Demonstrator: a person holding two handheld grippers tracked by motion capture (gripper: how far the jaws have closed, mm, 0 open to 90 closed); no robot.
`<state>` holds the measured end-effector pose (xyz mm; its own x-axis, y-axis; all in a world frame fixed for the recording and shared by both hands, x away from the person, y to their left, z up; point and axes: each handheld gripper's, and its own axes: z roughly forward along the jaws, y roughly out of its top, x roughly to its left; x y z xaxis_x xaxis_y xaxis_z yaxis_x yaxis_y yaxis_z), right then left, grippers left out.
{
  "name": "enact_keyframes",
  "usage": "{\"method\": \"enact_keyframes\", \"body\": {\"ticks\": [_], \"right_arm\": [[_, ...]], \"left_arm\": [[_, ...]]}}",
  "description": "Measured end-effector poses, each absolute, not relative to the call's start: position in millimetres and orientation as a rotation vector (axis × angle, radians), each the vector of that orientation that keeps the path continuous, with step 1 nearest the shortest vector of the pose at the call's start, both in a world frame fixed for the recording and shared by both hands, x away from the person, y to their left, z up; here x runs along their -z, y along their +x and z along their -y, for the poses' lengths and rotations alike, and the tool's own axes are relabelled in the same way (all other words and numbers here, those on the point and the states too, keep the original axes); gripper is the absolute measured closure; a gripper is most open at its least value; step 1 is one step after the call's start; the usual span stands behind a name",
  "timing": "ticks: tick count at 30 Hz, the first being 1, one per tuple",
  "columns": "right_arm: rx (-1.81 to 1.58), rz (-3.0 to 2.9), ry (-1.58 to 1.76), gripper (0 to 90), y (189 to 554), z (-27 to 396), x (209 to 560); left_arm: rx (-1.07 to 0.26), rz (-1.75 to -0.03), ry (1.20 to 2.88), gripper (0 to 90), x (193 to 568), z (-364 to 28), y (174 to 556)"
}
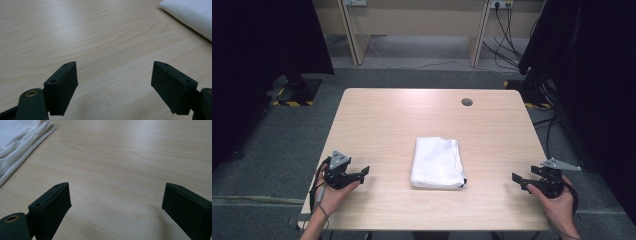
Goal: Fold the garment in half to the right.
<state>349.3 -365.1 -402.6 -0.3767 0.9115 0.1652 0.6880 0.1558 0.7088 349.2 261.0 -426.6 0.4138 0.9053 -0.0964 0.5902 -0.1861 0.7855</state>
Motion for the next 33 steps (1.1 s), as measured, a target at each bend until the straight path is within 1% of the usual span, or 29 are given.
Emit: {"method": "enact_keyframes", "body": {"ticks": [33], "right_arm": [[-1.034, -2.124, 1.558, 8.3, 350, 370, 409]], "left_arm": [[-0.514, -1.280, 1.905, 20.5, 439, -257, 349]]}}
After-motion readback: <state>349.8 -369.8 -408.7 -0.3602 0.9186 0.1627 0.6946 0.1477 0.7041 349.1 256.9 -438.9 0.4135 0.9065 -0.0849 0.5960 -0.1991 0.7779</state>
